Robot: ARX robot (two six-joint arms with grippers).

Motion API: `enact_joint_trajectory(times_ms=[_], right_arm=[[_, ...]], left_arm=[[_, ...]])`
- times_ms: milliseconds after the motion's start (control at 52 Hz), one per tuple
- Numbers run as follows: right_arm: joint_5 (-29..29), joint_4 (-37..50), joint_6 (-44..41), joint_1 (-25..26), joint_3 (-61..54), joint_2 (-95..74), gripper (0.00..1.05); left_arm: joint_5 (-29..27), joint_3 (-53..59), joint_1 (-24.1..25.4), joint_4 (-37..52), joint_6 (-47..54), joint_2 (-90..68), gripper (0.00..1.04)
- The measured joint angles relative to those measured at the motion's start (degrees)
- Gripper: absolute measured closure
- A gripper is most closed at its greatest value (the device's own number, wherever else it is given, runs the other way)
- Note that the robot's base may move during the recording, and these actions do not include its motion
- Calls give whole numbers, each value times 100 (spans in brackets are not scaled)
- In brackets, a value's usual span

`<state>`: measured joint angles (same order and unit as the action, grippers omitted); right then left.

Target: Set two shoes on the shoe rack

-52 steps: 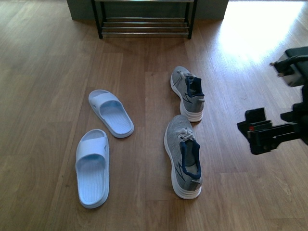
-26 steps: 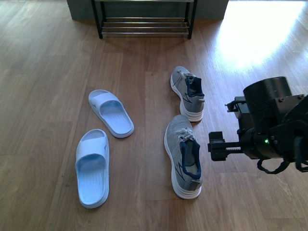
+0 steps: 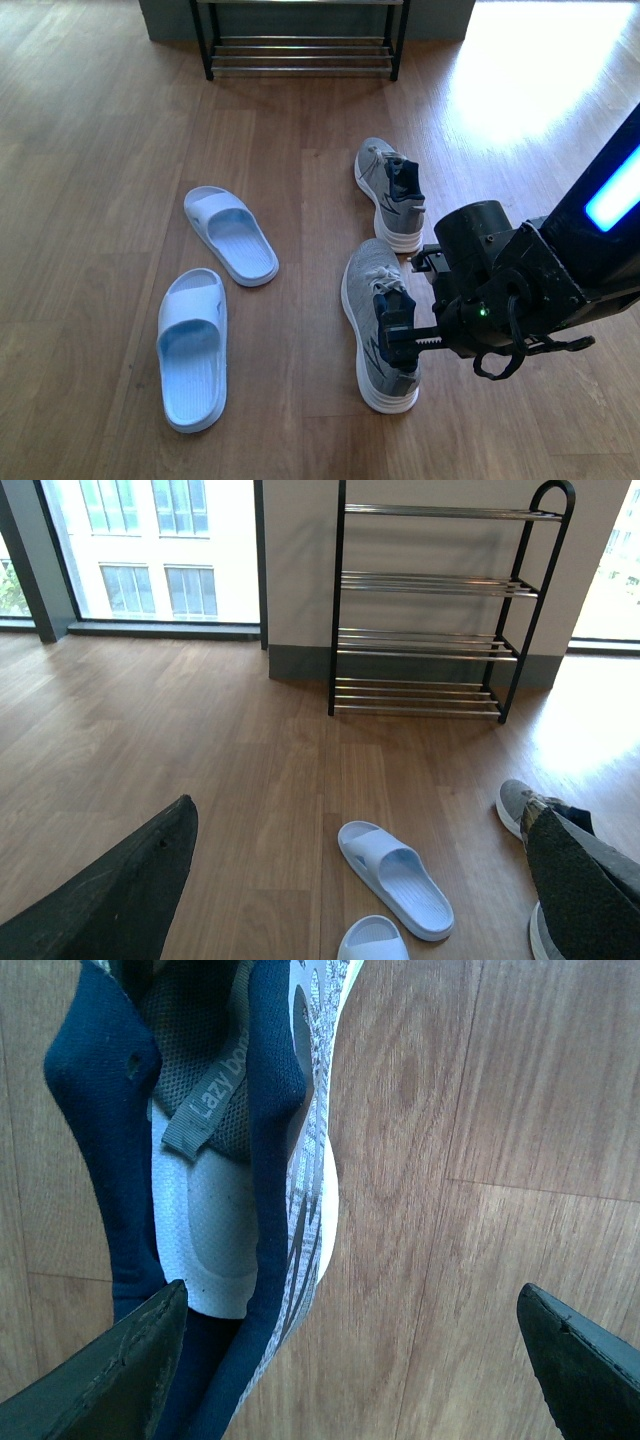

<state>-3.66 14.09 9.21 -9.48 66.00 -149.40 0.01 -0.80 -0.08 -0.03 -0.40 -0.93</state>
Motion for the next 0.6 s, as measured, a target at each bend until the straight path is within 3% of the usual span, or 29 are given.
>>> enact_joint_trajectory(times_ms=[308,597], right_arm=[[48,9,-249,142,422,-444,9],[586,7,-372,236,813,-796,9]], left_arm=[[0,0,0,0,-2,0,9],[0,0,0,0,0,0,9]])
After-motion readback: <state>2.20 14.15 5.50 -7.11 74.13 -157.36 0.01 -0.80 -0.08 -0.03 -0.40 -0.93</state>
